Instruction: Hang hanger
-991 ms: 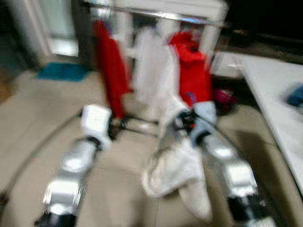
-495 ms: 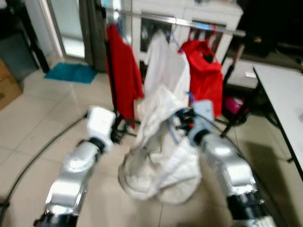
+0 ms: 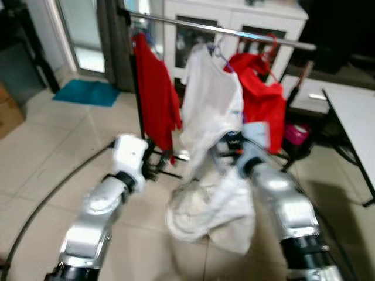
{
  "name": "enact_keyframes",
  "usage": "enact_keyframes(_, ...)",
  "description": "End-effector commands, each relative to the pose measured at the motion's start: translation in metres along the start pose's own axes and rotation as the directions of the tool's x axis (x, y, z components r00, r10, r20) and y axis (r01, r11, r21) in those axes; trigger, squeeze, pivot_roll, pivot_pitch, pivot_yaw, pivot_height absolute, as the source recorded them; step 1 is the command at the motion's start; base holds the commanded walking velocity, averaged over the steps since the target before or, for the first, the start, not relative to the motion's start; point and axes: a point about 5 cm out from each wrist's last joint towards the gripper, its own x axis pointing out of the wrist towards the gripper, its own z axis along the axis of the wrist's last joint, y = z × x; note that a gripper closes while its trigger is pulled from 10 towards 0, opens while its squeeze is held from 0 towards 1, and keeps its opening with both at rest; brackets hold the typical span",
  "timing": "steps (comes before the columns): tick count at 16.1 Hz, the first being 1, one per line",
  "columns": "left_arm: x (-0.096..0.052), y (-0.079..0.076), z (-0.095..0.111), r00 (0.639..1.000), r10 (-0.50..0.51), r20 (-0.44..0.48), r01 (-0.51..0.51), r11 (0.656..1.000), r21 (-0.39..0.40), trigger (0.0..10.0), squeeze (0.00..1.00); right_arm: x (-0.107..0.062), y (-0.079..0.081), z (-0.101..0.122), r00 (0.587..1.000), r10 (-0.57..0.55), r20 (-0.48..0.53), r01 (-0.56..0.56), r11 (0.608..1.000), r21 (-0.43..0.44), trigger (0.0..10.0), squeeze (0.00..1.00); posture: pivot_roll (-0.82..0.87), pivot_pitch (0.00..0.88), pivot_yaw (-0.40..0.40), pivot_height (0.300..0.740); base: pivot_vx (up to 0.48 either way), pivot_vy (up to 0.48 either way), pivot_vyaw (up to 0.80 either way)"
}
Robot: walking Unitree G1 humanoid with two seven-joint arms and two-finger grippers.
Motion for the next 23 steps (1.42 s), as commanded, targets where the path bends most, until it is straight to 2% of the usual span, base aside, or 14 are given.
enact_keyframes(1, -0.0015, 0.0076, 0.0049, 1.000, 0.023, 0.016, -0.023, 1.000, 0.012, 10.0, 0.00, 0.0004, 0.0090, 0.0150, 0.997, 0.029, 0.073, -0.029, 1.000, -0.003, 10.0, 0.00, -0.06, 0.000, -0.068, 0.740, 0.382, 0.000, 0.00)
enact_keyframes(23, -0.0002, 0.0050, 0.0026, 1.000, 0.020, 0.015, -0.021, 1.000, 0.016, 10.0, 0.00, 0.0001, 0.0101, 0.0127, 0.998, 0.036, 0.059, -0.036, 0.999, -0.004, 10.0, 0.00, -0.06, 0.000, -0.076, 0.740, 0.384, 0.000, 0.00)
